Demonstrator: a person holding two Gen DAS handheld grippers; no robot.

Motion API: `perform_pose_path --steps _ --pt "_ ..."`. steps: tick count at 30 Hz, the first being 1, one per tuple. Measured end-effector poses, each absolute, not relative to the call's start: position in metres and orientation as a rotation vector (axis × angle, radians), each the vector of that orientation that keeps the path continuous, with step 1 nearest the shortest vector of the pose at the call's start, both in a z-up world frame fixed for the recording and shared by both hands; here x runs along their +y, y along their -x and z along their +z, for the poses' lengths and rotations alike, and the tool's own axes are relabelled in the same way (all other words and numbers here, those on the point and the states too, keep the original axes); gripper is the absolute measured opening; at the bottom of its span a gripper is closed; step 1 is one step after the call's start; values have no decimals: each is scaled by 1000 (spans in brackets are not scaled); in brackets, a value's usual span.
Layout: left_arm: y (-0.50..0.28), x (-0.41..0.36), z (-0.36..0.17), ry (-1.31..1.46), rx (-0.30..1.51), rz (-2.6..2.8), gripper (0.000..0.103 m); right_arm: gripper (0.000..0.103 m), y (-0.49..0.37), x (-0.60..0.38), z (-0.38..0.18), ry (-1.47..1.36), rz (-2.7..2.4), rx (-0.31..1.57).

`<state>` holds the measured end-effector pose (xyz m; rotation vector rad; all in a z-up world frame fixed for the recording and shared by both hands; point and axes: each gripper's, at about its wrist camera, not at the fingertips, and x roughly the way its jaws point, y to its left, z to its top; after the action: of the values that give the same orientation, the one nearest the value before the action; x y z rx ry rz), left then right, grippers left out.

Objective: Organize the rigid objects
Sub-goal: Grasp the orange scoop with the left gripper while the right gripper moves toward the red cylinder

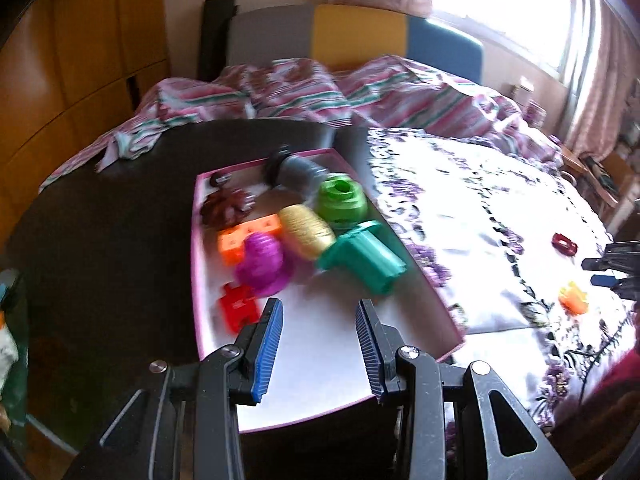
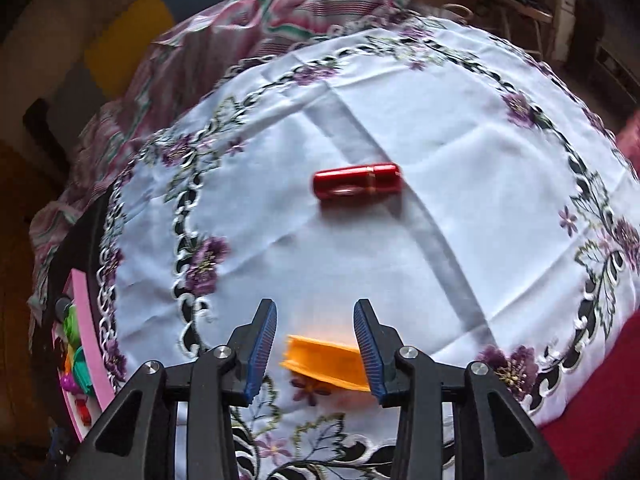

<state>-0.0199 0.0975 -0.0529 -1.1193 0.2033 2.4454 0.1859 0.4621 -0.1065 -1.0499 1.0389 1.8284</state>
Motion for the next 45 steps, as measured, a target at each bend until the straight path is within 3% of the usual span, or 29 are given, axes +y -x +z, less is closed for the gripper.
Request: perform_pose_path --steps 12,17,23,25,28,30,33,37,43,44,45 --pt "4 164 -45 1060 289 2273 39 44 -156 453 -124 1063 1958 1408" --pt "0 188 -45 1065 308 2197 39 44 -142 456 -110 1046 2029 1350" --pt "-1 226 -51 1072 312 2065 39 44 -163 477 -89 977 2035 1111" --pt "-1 244 -57 1086 318 2017 48 44 -173 479 -83 968 2057 1054" --pt "-9 272 -65 1092 349 1938 50 44 -186 481 -83 965 2052 995" --pt "-18 289 -70 1100 361 1874 50 44 -195 483 -92 943 2033 1015" --pt "-31 315 -81 1114 383 1790 56 45 -204 493 -103 890 2011 1189" --pt "-42 343 -90 1123 395 1717 59 45 -204 491 -99 858 2012 1170" --pt "-39 371 -108 1161 451 1690 57 45 -204 492 -98 844 2025 1186" --pt "-39 374 -112 1168 457 1682 54 45 -205 492 -99 842 2023 1189" --pt "-39 377 -116 1173 464 1679 40 45 -205 493 -99 840 2021 1190"
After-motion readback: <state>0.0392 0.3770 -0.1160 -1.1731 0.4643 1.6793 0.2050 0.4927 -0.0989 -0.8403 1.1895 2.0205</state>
